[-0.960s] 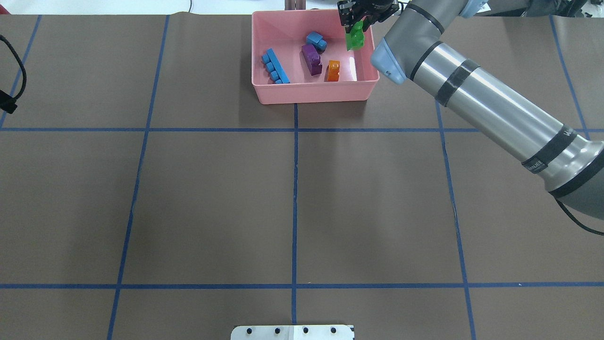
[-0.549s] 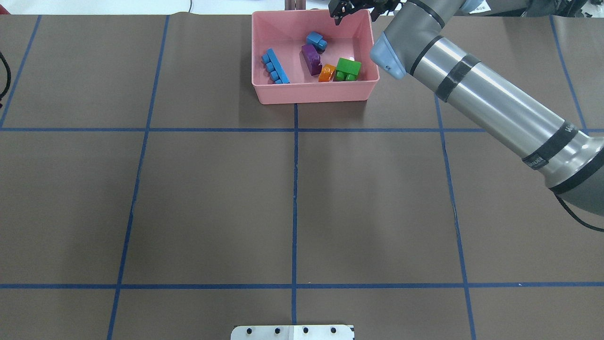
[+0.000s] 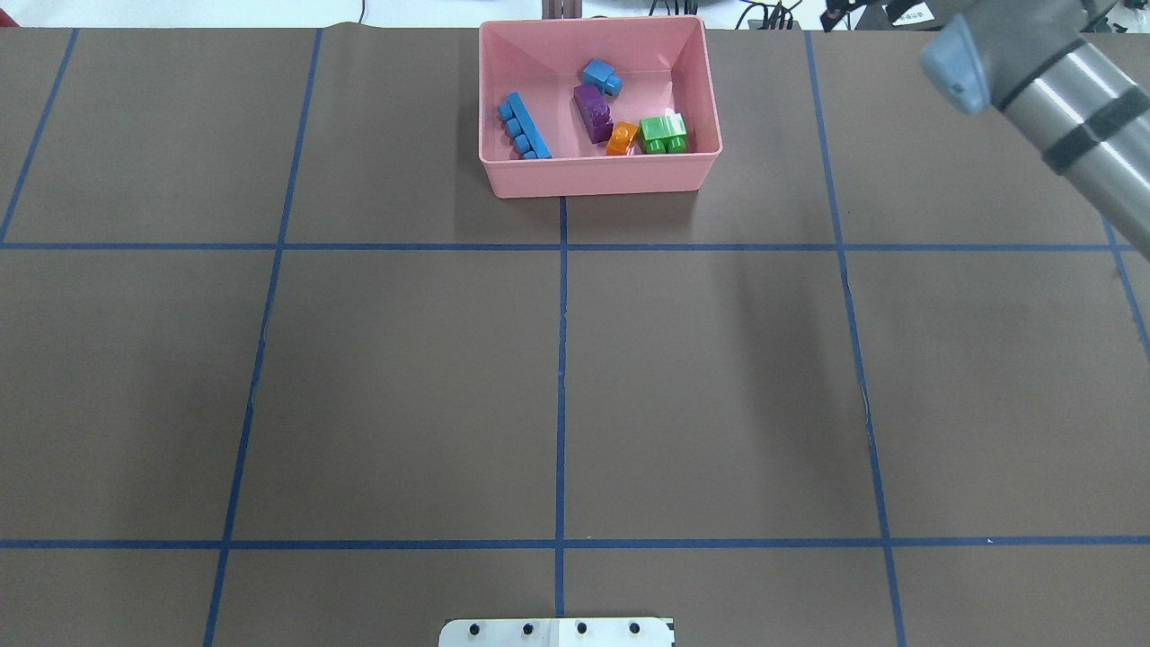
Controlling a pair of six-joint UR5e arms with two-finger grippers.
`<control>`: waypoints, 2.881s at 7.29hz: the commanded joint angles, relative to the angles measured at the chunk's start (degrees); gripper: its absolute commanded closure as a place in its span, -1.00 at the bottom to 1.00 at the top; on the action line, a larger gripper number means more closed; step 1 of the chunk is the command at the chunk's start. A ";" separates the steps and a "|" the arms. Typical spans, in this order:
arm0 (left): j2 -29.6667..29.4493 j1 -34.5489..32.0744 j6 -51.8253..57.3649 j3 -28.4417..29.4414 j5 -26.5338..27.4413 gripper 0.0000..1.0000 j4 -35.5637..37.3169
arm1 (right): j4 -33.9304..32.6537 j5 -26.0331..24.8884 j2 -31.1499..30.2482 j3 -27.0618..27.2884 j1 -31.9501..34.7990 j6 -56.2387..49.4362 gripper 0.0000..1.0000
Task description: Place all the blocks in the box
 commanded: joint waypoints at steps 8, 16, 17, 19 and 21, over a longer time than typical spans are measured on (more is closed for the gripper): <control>4.87 -3.95 7.03 8.58 -5.13 -1.00 -9.14 | -4.95 3.65 -40.28 20.20 20.89 -24.79 -1.00; 6.20 -3.95 6.95 11.65 -5.75 -1.00 -8.44 | -28.47 3.82 -45.64 29.35 21.44 -34.28 -1.00; 6.20 -4.04 6.77 11.65 -5.66 -1.00 -8.44 | -27.07 3.82 -45.47 29.45 21.44 -33.75 -1.00; 5.93 -4.13 6.51 10.95 -5.75 -1.00 -7.48 | -19.18 3.56 -45.55 28.74 21.44 -25.28 -1.00; 5.67 -4.48 6.16 6.76 -5.66 -1.00 -1.70 | -18.01 3.73 -45.73 28.22 21.44 -24.43 -1.00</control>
